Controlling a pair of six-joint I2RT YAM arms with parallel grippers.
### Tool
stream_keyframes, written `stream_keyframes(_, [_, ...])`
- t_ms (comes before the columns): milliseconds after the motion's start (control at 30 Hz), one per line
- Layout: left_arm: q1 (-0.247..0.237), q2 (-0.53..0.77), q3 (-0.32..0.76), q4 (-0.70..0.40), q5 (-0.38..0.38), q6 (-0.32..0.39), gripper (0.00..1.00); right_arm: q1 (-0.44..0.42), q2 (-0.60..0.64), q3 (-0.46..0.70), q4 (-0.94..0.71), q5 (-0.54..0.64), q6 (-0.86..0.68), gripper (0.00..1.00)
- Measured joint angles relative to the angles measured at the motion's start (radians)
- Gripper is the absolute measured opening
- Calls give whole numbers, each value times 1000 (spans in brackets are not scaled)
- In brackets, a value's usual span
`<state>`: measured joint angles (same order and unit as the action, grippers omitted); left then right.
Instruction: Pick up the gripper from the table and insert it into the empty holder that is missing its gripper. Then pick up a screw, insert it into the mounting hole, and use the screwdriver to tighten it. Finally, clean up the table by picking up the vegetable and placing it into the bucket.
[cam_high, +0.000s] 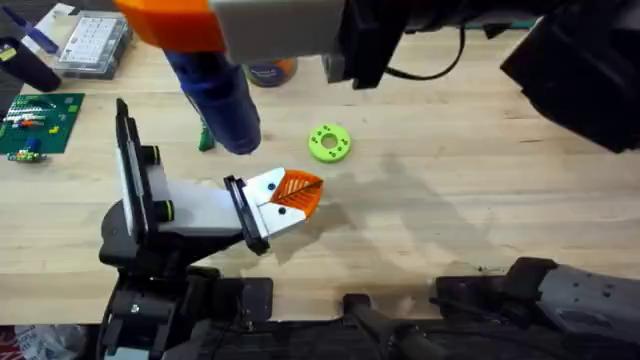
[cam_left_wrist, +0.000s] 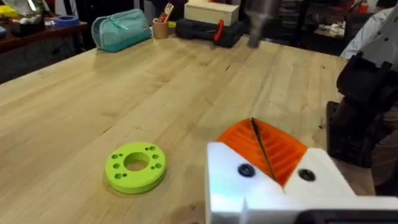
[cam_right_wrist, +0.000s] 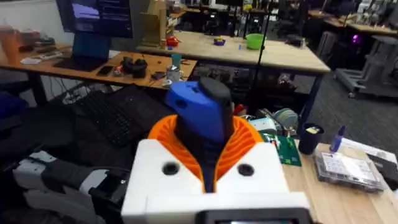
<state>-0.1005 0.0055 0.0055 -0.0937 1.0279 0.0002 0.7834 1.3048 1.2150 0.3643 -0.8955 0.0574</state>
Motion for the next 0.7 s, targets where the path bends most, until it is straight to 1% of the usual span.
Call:
stream_keyframes(533, [0,0,0,0,0,0,14,0,0,2,-56,3,-129,48])
stream_keyframes(633, [0,0,0,0,0,0,14,0,0,2,-118,35,-184,47])
stream_keyframes(700, [0,0,0,0,0,0,14,0,0,2,-155,79,-233,47])
